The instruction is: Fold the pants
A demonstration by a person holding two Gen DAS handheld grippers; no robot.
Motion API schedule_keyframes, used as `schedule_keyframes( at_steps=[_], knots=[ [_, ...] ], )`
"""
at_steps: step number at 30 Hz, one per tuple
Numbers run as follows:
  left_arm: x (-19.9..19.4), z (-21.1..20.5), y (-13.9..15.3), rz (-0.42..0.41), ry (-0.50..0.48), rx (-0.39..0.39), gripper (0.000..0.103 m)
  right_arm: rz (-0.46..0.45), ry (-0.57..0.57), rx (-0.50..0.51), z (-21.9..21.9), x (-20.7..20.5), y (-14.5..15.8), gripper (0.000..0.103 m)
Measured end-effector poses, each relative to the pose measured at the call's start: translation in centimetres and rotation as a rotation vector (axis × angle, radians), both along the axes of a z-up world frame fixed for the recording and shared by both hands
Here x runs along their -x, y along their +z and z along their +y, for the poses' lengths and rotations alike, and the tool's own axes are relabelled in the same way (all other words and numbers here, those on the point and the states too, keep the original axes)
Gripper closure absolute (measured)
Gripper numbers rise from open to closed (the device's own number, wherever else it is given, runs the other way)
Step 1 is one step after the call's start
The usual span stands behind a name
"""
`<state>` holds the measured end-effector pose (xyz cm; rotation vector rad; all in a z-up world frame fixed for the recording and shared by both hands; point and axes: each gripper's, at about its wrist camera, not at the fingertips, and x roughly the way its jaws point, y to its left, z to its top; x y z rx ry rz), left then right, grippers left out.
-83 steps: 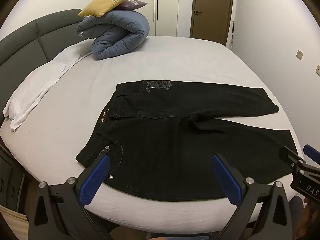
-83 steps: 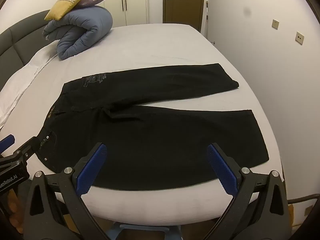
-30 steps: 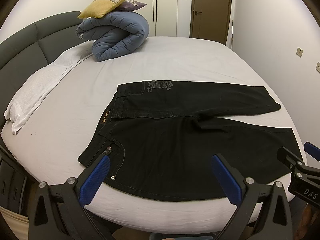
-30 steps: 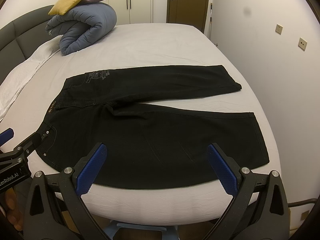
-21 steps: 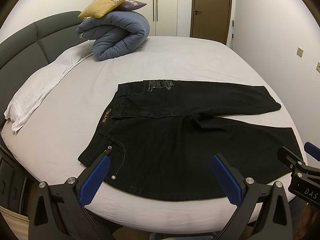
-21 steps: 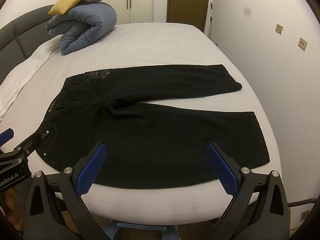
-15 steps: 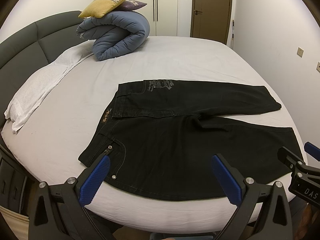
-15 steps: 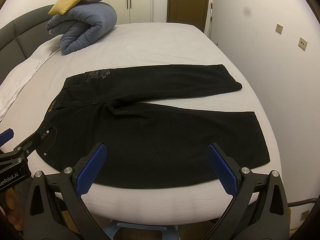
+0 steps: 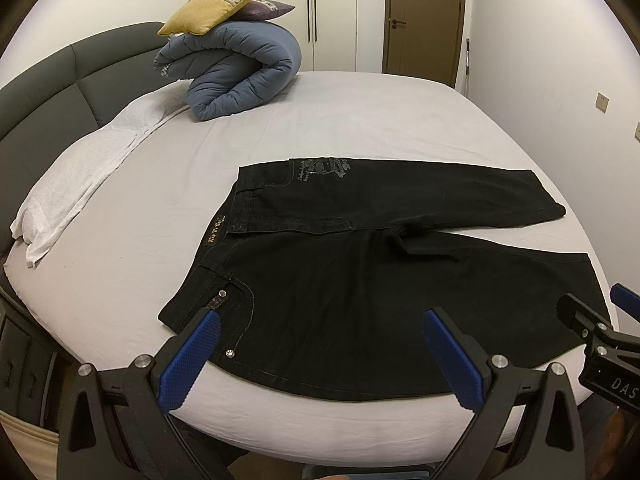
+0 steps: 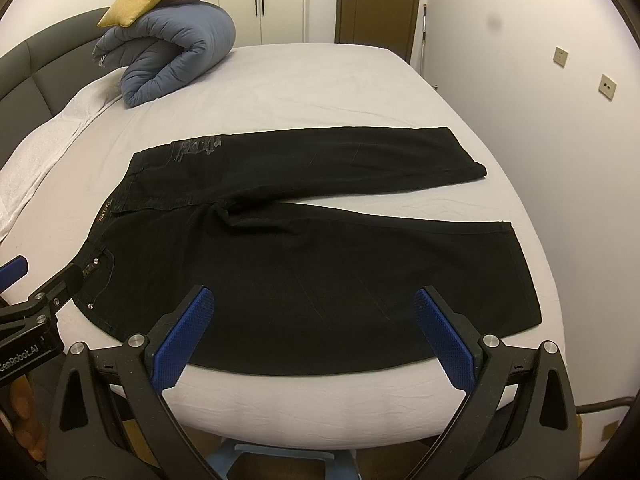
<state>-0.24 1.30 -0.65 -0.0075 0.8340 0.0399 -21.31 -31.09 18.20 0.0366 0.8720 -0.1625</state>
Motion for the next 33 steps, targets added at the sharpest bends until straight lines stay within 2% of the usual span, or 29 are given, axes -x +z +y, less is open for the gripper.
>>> schedule_keyframes(
  at_steps=[13, 20, 22, 24, 26, 29, 32, 33],
  knots=[
    [-0.8, 0.9, -1.5, -0.018, -0.01, -0.014, 0.0, 0.036, 0.036, -0.037, -0.6, -1.2, -1.0, 0.001],
    [-5.2, 3.7, -3.7, 0.051, -0.038, 0.035, 0.0, 0.069, 0.088, -0.131, -3.3, -5.0, -2.4, 0.001],
    [-6.5, 4.5, -4.1, 0.028, -0.031, 0.043, 0.0, 0.083, 0.111, -0.169, -4.2, -6.7, -2.9, 0.001],
    [-8.0, 5.0, -4.7, 0.04, -0.027, 0.01, 0.0, 0.089, 0.13, -0.191, -5.1, -8.5, -3.4, 0.001],
    [-10.5, 5.2, -5.4, 0.087, -0.032, -0.08, 0.0, 0.094, 0.159, -0.211, -6.1, -10.7, -3.9, 0.001],
    [-15.2, 6.5, -5.8, 0.125, -0.056, -0.115, 0.0, 0.103, 0.197, -0.251, -7.8, -14.2, -4.6, 0.001],
    [-20.2, 7.4, -5.1, 0.076, -0.105, -0.191, 0.0, 0.116, 0.248, -0.256, -9.2, -17.9, -5.2, 0.017],
    [-22.8, 7.7, -4.9, 0.075, -0.135, -0.201, 0.0, 0.118, 0.271, -0.254, -9.5, -19.0, -5.3, 0.026]
  ],
)
